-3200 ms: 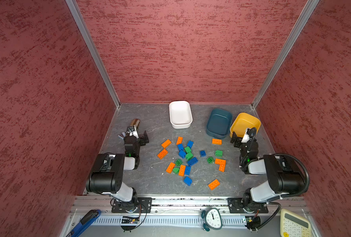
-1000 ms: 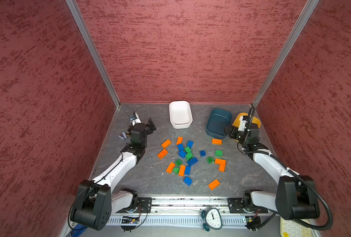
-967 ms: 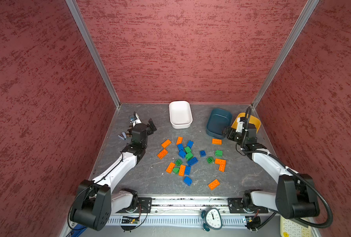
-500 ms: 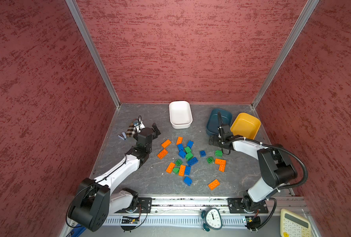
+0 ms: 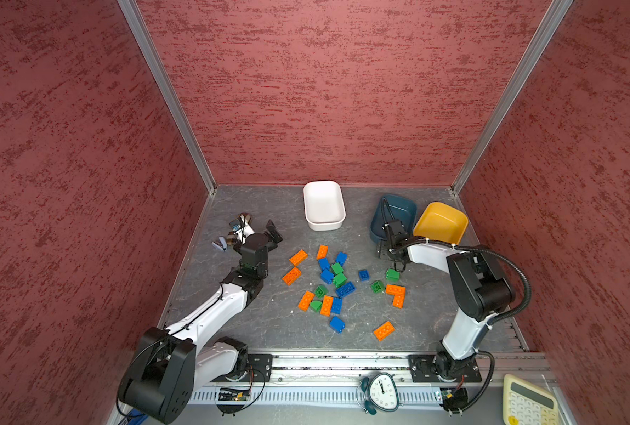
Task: Sort the legos into containers by color
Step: 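Grasp an orange brick with the right gripper while the left gripper moves toward the bricks, then carry the orange brick into the yellow tub and release it with the right gripper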
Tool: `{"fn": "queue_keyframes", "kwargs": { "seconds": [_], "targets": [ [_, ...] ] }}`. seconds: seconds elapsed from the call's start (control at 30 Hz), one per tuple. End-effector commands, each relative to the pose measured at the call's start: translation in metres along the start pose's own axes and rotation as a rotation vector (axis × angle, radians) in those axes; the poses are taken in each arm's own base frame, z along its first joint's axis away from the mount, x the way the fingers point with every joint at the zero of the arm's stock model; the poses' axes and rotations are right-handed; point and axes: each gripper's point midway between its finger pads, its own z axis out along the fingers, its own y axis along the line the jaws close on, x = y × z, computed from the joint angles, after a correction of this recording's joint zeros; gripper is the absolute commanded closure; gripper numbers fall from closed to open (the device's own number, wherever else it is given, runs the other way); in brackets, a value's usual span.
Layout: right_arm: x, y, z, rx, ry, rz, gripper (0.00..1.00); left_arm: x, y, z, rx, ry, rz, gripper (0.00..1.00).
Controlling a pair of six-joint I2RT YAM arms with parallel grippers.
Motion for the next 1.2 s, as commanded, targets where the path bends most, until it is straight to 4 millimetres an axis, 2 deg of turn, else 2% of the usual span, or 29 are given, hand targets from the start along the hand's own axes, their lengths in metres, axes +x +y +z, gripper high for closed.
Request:
{"fn": "queue_keyframes", "kwargs": {
  "seconds": [0.0, 0.17, 0.23, 0.37, 0.53, 0.63, 0.7, 0.73, 0.8, 0.9, 1.07, 1.17],
  "targets": [
    [0.01, -0.001, 0.004, 0.005, 0.02, -0.042, 0.26, -0.003, -0.01, -0.002, 0.019, 0.031, 0.0, 0.01],
    [0.015, 0.012, -0.01, -0.096, 0.016, -0.098, 0.37, 0.005, -0.024, -0.002, 0.029, 0.085, 0.075, 0.0],
    [0.017, 0.023, -0.021, -0.173, 0.017, -0.132, 0.44, 0.009, -0.031, -0.001, 0.05, 0.106, 0.082, 0.01],
    [0.011, 0.041, -0.048, -0.304, -0.019, -0.172, 0.49, 0.013, -0.038, 0.003, 0.063, 0.142, 0.092, 0.01],
    [-0.017, 0.063, -0.088, -0.441, -0.132, -0.2, 0.51, 0.016, -0.038, 0.01, 0.015, 0.181, 0.121, 0.01],
    [-0.043, 0.061, -0.103, -0.447, -0.216, -0.134, 0.53, 0.022, -0.042, 0.014, 0.002, 0.222, 0.149, 0.01],
    [-0.061, 0.048, -0.109, -0.484, -0.256, -0.025, 0.53, 0.026, -0.044, 0.015, -0.007, 0.247, 0.169, 0.01],
    [-0.073, 0.04, -0.12, -0.489, -0.297, 0.008, 0.53, 0.028, -0.045, 0.015, -0.006, 0.254, 0.176, 0.01],
    [-0.089, 0.011, -0.121, -0.422, -0.341, 0.062, 0.53, 0.034, -0.049, 0.015, 0.009, 0.279, 0.177, 0.01],
    [-0.105, -0.039, -0.112, -0.306, -0.352, 0.157, 0.53, 0.048, -0.055, 0.014, 0.04, 0.349, 0.174, 0.01],
    [-0.119, -0.111, -0.1, -0.14, -0.372, 0.288, 0.52, 0.075, -0.06, 0.012, 0.067, 0.484, 0.182, 0.01],
    [-0.122, -0.142, -0.088, -0.078, -0.362, 0.349, 0.51, 0.093, -0.063, 0.009, 0.081, 0.575, 0.226, 0.01]
  ]
}}
